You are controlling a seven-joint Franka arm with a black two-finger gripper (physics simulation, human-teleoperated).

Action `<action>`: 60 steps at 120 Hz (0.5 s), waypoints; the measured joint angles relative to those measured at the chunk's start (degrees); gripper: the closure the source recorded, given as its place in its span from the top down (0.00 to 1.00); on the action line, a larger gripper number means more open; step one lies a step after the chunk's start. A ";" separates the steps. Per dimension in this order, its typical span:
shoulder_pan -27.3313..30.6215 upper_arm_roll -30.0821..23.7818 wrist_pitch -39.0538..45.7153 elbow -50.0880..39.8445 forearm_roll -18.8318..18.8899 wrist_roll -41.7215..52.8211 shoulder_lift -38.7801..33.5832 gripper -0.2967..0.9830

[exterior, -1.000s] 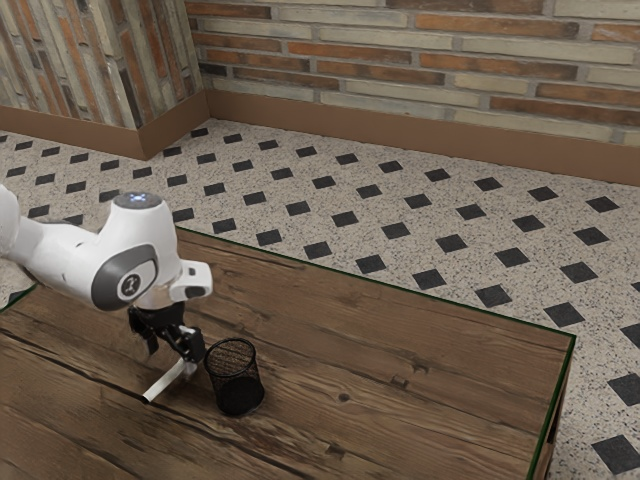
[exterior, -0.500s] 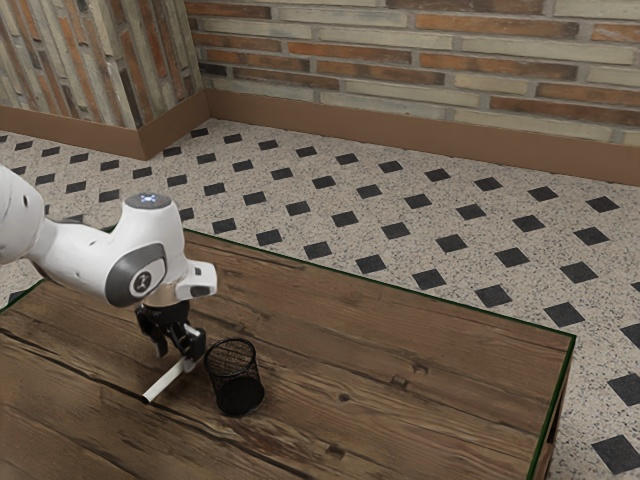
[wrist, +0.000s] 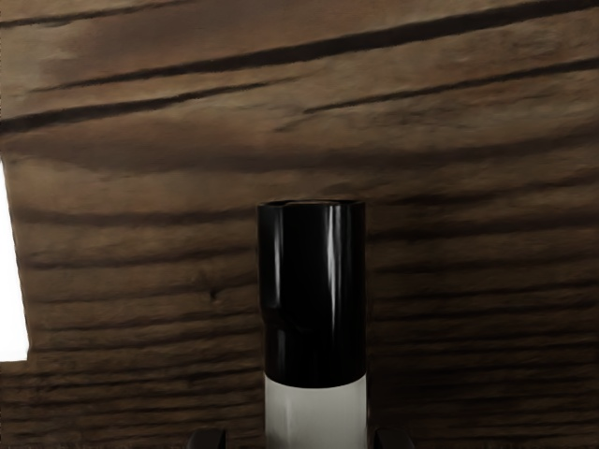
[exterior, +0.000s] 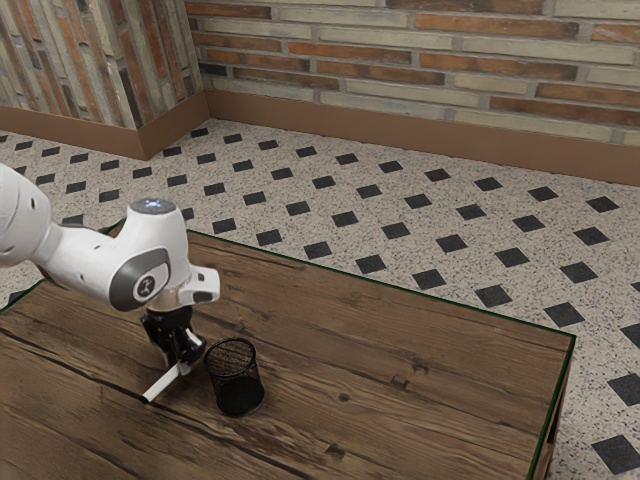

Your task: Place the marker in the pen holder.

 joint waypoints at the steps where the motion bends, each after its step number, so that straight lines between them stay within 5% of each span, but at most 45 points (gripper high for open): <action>1: -0.01 0.00 0.01 0.00 0.01 0.01 0.02 0.33; 32: -0.21 -0.29 0.41 0.00 1.29 -1.04 -0.38 0.23; 60: 0.70 -1.56 5.27 -0.12 1.40 -0.32 -10.21 0.20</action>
